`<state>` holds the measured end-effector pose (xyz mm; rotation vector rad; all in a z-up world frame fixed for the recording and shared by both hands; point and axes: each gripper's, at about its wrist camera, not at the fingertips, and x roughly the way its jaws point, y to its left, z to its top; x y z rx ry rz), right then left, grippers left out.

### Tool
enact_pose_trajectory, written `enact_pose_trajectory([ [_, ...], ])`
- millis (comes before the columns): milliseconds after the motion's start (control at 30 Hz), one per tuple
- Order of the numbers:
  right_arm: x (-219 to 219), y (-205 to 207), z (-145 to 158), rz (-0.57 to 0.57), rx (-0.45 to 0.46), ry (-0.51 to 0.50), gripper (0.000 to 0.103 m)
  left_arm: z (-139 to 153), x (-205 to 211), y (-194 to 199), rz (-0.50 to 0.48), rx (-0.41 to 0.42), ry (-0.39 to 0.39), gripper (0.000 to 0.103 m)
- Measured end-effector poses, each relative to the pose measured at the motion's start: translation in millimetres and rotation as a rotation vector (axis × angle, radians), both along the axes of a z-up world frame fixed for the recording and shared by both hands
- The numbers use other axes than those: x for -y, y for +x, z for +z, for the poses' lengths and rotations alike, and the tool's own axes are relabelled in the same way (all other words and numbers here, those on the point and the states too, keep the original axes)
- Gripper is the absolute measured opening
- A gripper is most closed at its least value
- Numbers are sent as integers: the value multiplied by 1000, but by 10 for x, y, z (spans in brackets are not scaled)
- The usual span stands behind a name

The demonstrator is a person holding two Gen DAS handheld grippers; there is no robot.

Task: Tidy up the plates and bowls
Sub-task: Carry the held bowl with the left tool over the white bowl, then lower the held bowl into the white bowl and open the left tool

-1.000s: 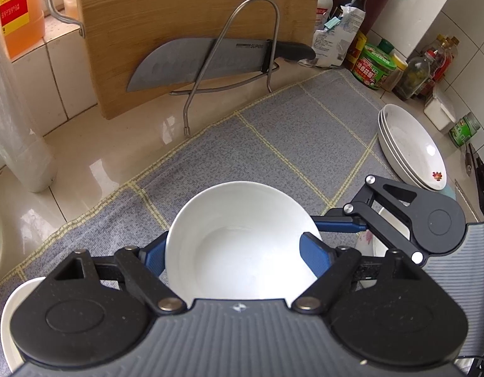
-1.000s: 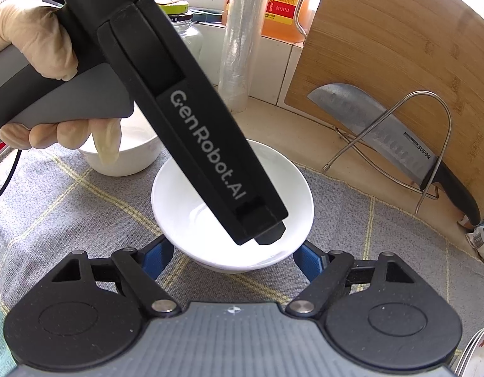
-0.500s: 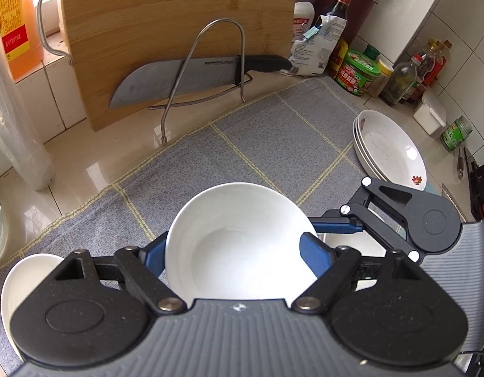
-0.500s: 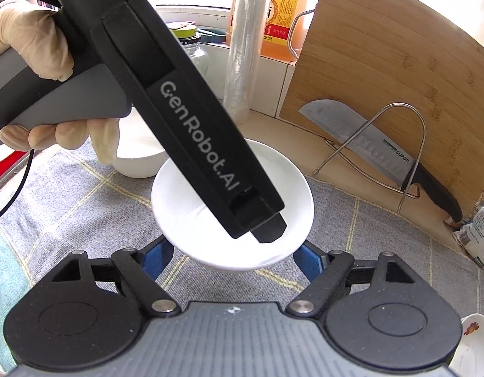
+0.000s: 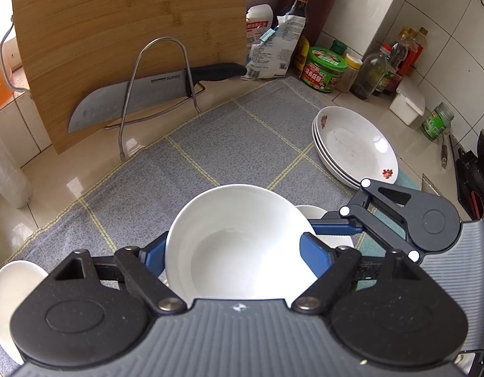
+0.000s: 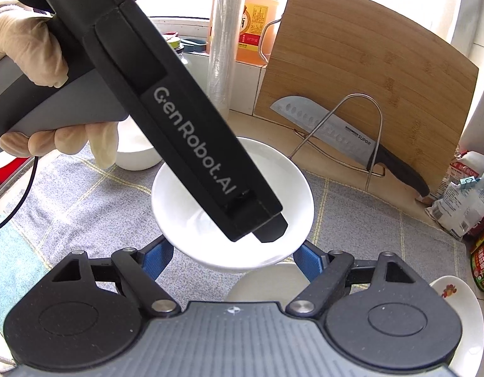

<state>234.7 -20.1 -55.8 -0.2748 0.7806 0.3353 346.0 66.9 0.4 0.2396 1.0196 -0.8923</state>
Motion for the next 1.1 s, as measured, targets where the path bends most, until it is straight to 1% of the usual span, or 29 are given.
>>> enact_pose_trajectory([
  [233, 187, -172, 14, -68, -6, -20, 86, -30, 280, -102, -59, -5, -18, 84],
  [433, 385, -262, -33, -127, -25, -16, 86, -84, 519, -181, -110, -12, -18, 84],
  [600, 522, -312, -83, -163, -45, 5, 86, -155, 658, -223, -133, -21, -16, 84],
  [833, 567, -368, -163, -191, -81, 25, 86, -270, 741, -264, -155, -42, -1, 84],
  [967, 584, -357, -204, -198, -98, 37, 86, -318, 756, -274, -164, -38, 5, 84],
  [1100, 584, -334, -238, -201, -116, 50, 86, -363, 746, -265, -160, -47, 6, 84],
])
